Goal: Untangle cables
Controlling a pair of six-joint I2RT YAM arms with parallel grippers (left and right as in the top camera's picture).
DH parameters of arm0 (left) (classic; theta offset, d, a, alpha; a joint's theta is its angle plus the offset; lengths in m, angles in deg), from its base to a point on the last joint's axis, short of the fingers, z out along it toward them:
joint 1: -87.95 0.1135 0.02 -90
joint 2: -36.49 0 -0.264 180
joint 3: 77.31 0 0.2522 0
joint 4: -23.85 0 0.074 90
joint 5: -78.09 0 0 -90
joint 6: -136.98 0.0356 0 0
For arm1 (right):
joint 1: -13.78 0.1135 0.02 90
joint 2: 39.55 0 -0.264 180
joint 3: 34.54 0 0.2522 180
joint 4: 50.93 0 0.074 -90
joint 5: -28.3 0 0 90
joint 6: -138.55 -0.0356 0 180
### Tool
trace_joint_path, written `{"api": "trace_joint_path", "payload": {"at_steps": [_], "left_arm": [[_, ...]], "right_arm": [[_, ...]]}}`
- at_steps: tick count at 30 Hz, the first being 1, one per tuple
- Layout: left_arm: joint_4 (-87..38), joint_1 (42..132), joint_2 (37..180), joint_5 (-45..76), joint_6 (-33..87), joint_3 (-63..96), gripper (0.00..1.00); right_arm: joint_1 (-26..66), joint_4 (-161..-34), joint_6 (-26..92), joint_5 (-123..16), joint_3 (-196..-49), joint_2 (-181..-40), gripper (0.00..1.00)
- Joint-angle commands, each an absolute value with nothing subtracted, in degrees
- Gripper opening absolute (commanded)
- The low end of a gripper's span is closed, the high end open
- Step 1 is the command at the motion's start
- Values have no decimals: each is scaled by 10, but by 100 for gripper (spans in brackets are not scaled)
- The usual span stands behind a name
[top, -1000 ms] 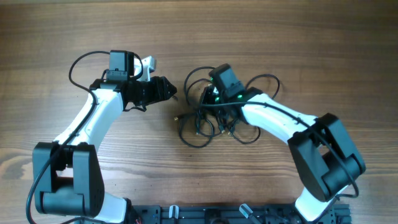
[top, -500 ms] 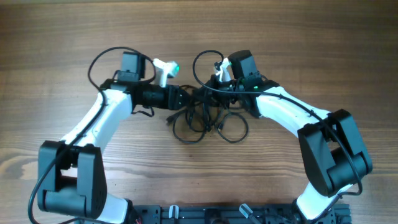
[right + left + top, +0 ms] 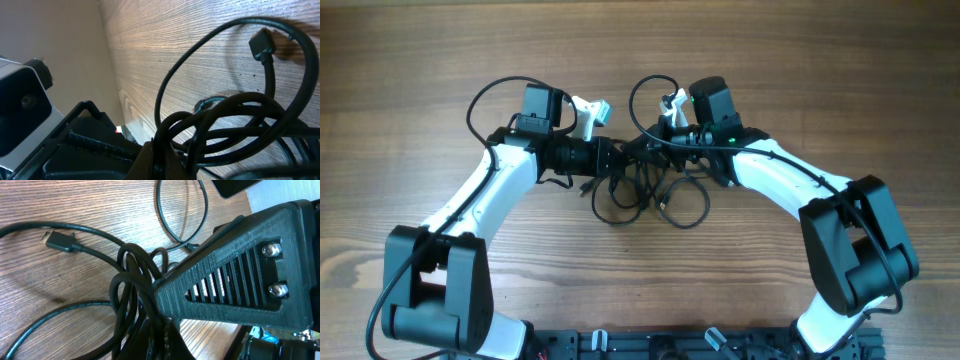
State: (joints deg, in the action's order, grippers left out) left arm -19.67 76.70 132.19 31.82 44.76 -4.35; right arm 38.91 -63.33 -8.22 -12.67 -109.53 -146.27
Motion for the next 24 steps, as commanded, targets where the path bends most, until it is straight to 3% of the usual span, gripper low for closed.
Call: {"api": "trace_joint_path", "payload": {"at_steps": [1, 18, 24], "left_arm": [[-197, 767, 1330, 295, 450, -44, 4], [-207, 786, 1330, 264, 462, -44, 4], [-260, 786, 1330, 407, 723, -44, 4]], "right_arm": [[387, -628, -73, -106, -1096, -1465, 4], [356, -684, 19, -85, -1096, -1465, 4], [359, -685, -14, -65, -1096, -1465, 12]]}}
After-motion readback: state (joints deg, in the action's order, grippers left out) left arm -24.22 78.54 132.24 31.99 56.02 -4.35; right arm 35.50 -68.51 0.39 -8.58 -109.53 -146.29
